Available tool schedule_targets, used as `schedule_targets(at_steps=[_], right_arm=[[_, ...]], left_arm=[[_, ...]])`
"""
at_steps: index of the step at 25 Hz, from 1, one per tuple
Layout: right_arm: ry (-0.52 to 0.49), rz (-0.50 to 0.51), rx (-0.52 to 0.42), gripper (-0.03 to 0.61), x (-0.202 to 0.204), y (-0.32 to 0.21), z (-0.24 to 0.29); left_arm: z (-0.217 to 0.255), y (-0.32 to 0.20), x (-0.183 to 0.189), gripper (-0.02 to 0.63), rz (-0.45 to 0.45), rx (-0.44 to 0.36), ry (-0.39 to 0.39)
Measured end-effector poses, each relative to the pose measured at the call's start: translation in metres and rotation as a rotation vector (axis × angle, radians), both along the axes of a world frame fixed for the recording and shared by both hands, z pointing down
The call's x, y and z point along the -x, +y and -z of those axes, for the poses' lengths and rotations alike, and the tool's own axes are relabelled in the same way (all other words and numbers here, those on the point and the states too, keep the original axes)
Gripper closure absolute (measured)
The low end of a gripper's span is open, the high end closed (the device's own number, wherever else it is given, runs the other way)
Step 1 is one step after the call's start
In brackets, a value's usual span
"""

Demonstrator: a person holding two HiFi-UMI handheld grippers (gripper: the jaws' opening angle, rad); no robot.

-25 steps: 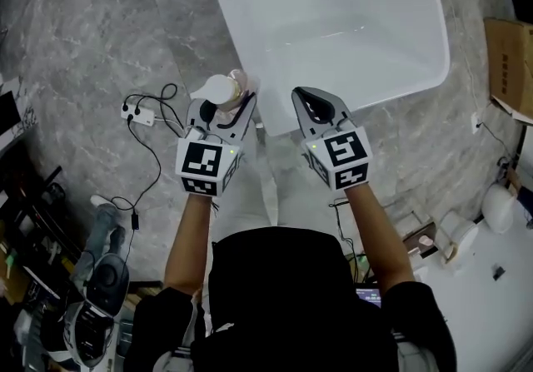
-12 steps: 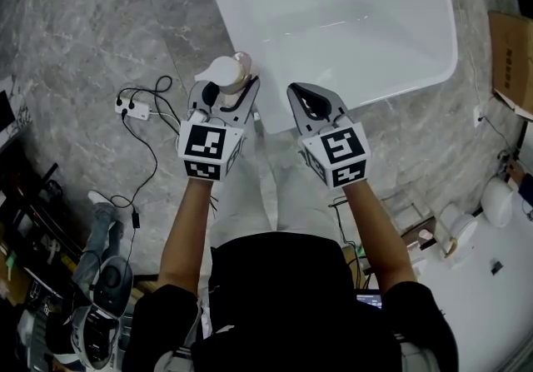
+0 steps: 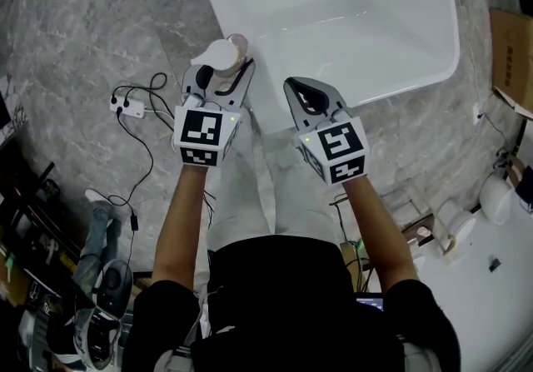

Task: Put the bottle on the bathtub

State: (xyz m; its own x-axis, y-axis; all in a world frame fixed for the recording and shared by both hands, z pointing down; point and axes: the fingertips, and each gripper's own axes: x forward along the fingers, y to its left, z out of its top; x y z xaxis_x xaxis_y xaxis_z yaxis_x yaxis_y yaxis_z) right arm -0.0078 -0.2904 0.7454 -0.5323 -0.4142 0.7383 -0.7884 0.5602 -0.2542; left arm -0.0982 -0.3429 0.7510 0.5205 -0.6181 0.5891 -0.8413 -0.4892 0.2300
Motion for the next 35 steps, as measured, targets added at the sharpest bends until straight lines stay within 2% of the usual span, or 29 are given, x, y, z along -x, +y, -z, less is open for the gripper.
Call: schedule_targets(at_steps=[11,35], right_arm=[[0.012,0.007,0.011,0.555,-0.008,-0.007,-0.017],[0.011,0.0,0.006,0.555,-0.011,0.0,-0.017]], left_arm=[[-0.013,-0.009,-0.007,0.383,-0.027,-0.043,-0.026],[-0.019,0.008,-0.015,0.38,0.015,-0.047,-0.066]])
